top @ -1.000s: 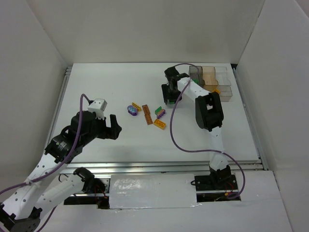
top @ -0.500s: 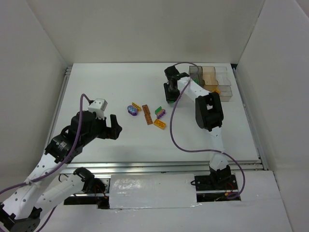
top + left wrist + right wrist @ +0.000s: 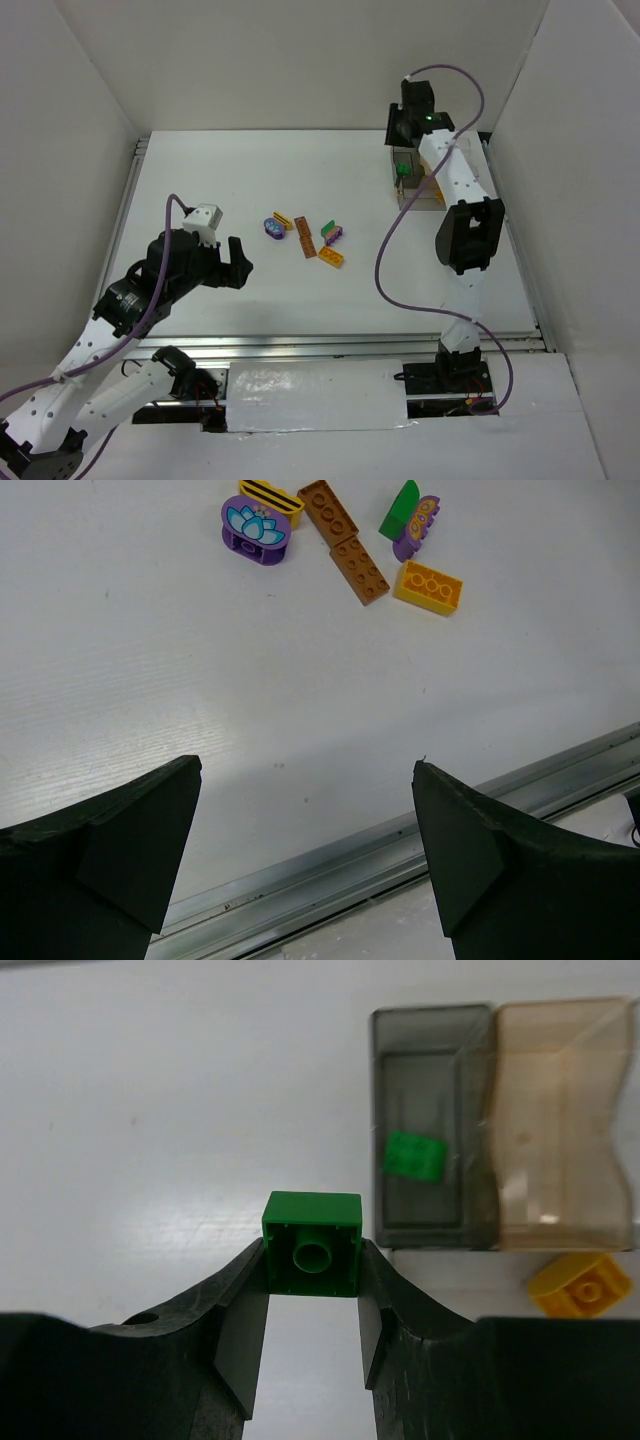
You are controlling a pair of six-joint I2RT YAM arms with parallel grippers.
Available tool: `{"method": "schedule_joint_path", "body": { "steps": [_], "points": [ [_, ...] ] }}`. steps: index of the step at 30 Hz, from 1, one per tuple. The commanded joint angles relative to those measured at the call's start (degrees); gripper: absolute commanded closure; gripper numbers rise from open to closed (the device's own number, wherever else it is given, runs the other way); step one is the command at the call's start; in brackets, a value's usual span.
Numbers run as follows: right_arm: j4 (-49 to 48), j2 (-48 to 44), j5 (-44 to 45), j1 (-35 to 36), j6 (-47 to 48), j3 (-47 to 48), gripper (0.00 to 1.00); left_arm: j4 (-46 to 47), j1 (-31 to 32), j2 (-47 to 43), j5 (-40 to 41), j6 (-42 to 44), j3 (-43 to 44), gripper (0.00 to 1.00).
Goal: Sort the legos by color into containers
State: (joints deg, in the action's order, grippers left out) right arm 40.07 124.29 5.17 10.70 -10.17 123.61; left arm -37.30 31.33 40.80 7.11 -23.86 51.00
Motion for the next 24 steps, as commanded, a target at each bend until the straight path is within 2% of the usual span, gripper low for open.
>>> {"method": "schedule_joint_path", "body": {
  "steps": [1,8,13,20,24],
  "points": [
    [-1.5,3.4,2.0,-2.3,3.9,3.8,0.77,2.0,0.3,0.0,-0.3,1.3,0.3,0.00],
    [-4.7,7.0,1.0,-4.6,3.1,6.1,0.70,1.9,0.4,0.9,-0.4,1.3,0.3,0.00],
    [-4.3,10.4,2.2,-5.2,2.8,8.2,0.61,2.0,0.5,1.0,-0.5,1.3,0.3,0.00],
    [-5.0,10.8,2.0,-6.3,2.4,6.3,0.60,2.1,0.5,1.4,-0.9,1.4,0.3,0.00],
    [-5.4,11.4,3.3,-6.5,2.0,5.6,0.43,2.0,0.5,1.5,-0.8,1.4,0.3,0.01]
  ]
}}
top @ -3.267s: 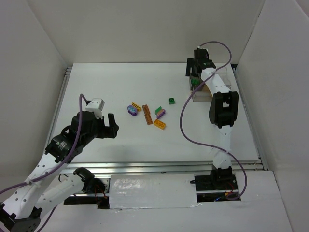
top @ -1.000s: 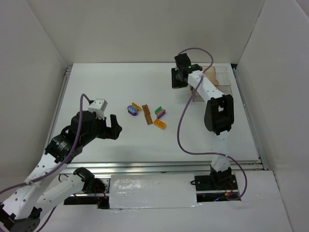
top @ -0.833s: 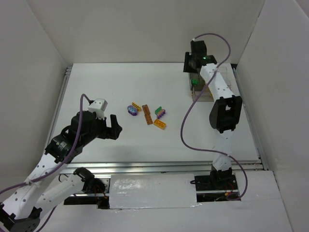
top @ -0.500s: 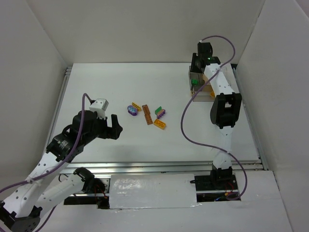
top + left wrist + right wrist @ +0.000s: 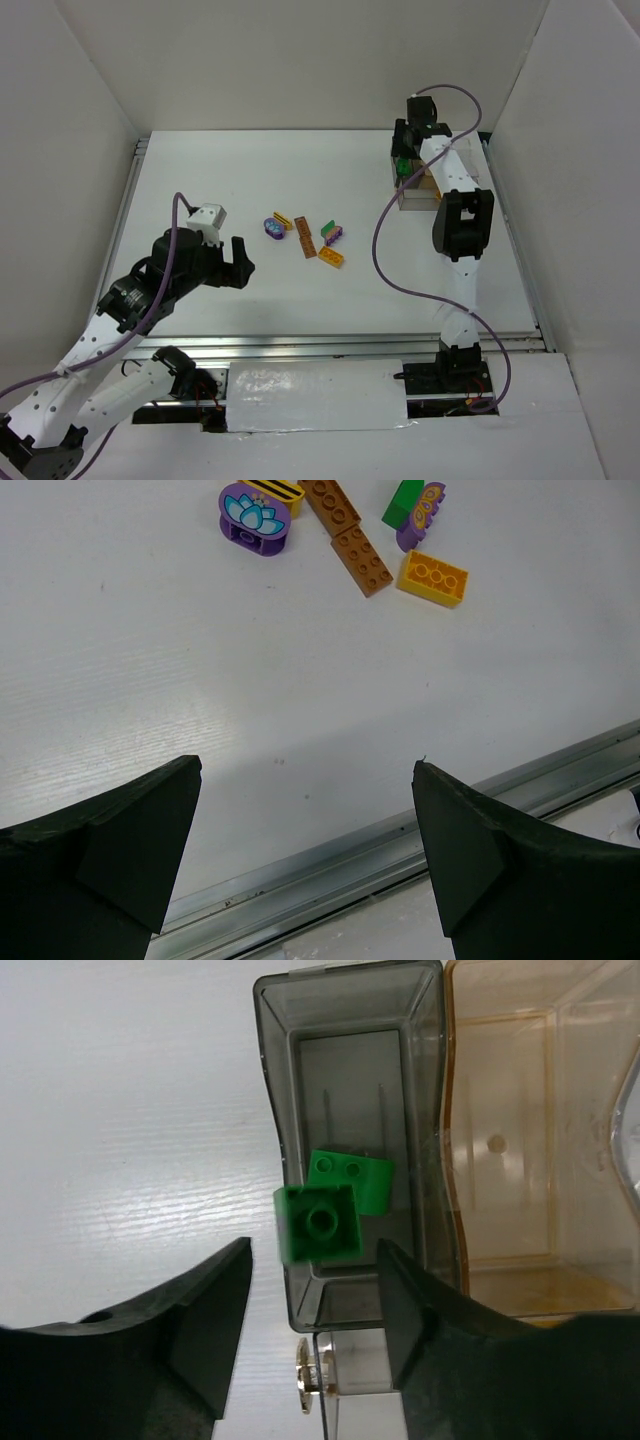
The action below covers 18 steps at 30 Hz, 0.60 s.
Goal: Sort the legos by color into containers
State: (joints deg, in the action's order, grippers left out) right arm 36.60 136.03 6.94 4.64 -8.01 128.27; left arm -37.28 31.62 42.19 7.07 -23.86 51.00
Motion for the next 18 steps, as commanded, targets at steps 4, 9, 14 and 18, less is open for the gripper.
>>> {"method": "schedule_joint_path", "body": {
  "steps": [4,9,14,18],
  "points": [
    [-2.0,-0.4,1.6,-0.5,-1.0,0.6,0.07,2.0,0.2,-0.1,-0.8,1.4,0.5,0.00],
    [-0.8,-4.7,0.1,-0.4,-2.0,0.5,0.06,2.1,0.2,0.6,-0.2,0.7,1.7,0.01],
    [-6.6,-21.1,-6.6,1.3,-6.7,-16.5,0.06,3.8,0.3,8.3,-3.9,-2.9,6.0,0.00],
    [-10.1,-42.0,-9.3,3.5,-13.1,-33.2,0.06,6.9,1.9,18.2,-5.4,-5.2,13.0,0.01]
  ]
}}
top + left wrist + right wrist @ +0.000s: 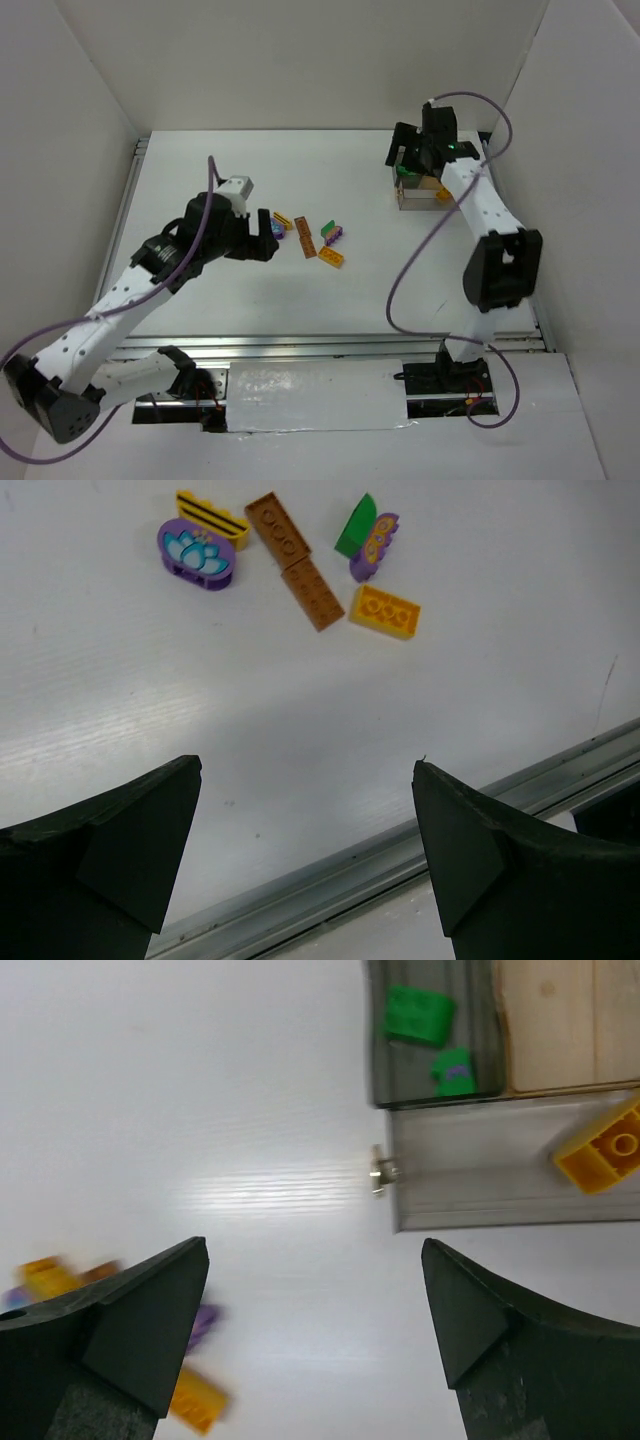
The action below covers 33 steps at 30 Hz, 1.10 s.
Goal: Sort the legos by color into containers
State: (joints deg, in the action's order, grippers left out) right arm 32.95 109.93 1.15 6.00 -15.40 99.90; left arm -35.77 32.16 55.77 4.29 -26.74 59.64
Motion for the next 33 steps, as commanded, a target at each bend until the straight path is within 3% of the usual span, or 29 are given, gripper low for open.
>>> {"method": "schedule_joint_path", "body": {
  "steps": [1,5,11,13,19,25,33],
  "points": [
    [-6.8,-19.3,-4.3,2.7,-6.7,-11.1,0.05,6.0,2.1,6.6,-2.3,-2.3,5.2,0.01],
    [-7.8,-37.5,-8.6,3.6,-9.9,-23.5,0.05,7.4,4.5,20.9,-2.1,-0.3,13.4,0.01],
    [-4.1,-56.0,-9.0,3.8,-12.1,-33.5,0.04,13.2,6.3,39.3,0.8,10.7,22.6,0.01],
    [-3.8,-61.1,-12.1,3.8,-12.9,-36.2,0.03,14.1,5.1,44.9,-2.8,14.6,25.2,0.01],
    [-3.5,-65.9,-20.8,4.1,-13.2,-40.2,0.03,13.9,5.5,56.9,-3.2,19.8,33.3,0.04],
    [-5.8,-68.6,-23.6,4.3,-13.2,-43.2,0.03,16.3,5.5,65.0,-3.8,22.8,37.4,0.07],
    [-5.9,-70.0,-25.8,4.3,-12.8,-44.2,0.03,15.0,4.7,73.6,-5.0,24.9,42.9,0.23]
  ]
}}
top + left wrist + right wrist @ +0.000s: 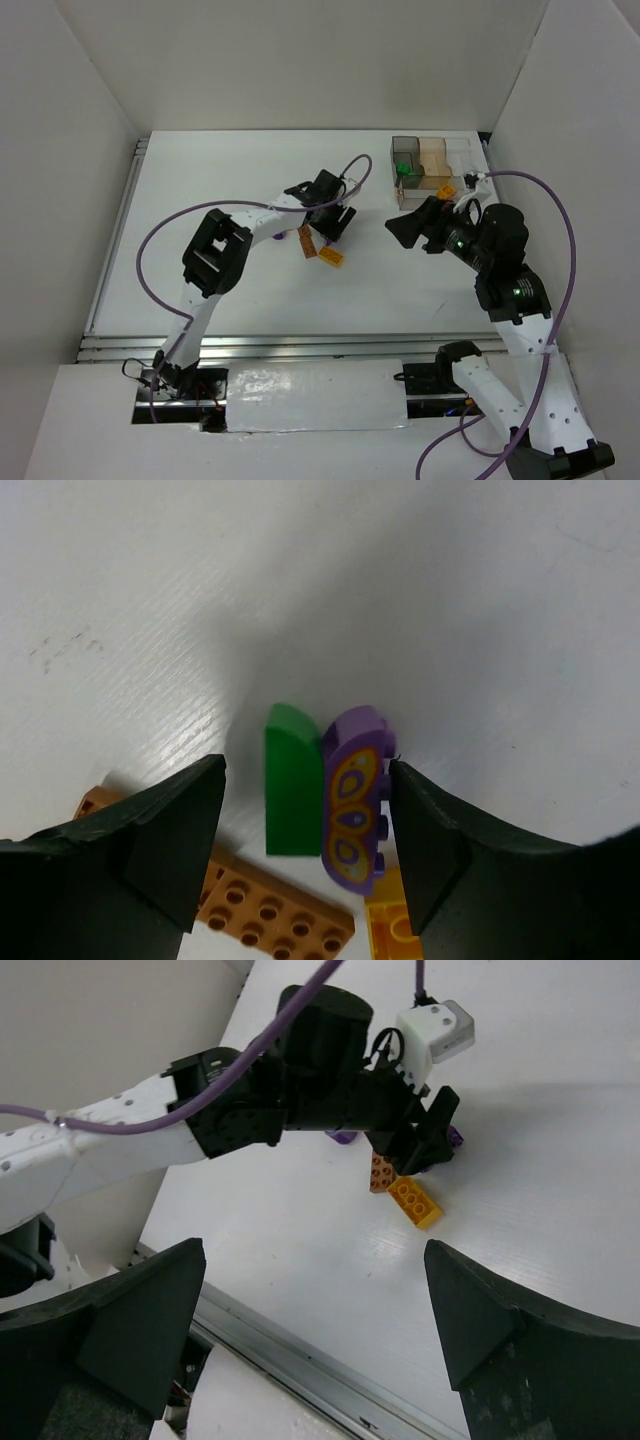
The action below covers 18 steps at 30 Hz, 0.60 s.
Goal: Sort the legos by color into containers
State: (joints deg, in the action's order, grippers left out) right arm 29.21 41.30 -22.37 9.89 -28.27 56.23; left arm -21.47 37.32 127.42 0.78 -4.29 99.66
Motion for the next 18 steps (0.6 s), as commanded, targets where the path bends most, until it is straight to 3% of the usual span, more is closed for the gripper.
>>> {"method": "schedule_joint_path", "body": {
  "steps": [1,2,4,5,6,7,11,14,18],
  "points": [
    [-2.0,-1.5,-2.3,0.4,0.3,-0.4,0.02,0.5,-0.6,2.6,-1.6,2.4,3.7,0.24],
    [-1.8,-1.7,-2.3,0.4,0.4,-0.4,0.02,0.4,-0.8,3.4,-2.3,2.4,3.8,0.27],
    [-1.8,-2.1,-1.9,0.4,0.5,-0.6,0.02,1.3,-0.8,3.7,-2.5,2.2,2.9,0.44],
    [-2.1,-2.2,-1.5,0.4,0.4,-0.9,0.02,2.0,-0.9,3.3,-3.2,2.0,2.5,0.56],
    [-2.5,-2.2,-1.4,0.4,0.4,-1.1,0.02,2.6,-0.9,3.0,-3.3,1.7,1.4,0.79],
    [-2.8,-1.9,-1.3,0.4,0.1,-1.3,0.02,3.4,-0.9,2.7,-3.4,1.1,1.2,0.86],
    [-5.8,-1.3,-0.7,0.4,-1.8,-3.9,0.02,8.0,-0.9,-3.1,-5.6,0.3,-1.9,1.00],
    [-8.2,-3.1,3.6,0.3,-5.3,-5.9,0.00,14.8,-0.9,-12.7,-11.0,1.6,-8.1,1.00],
    [-8.5,-2.2,2.5,0.2,-7.0,-5.5,0.01,26.6,-0.7,-28.7,-21.4,3.6,-24.3,1.00]
  ]
}}
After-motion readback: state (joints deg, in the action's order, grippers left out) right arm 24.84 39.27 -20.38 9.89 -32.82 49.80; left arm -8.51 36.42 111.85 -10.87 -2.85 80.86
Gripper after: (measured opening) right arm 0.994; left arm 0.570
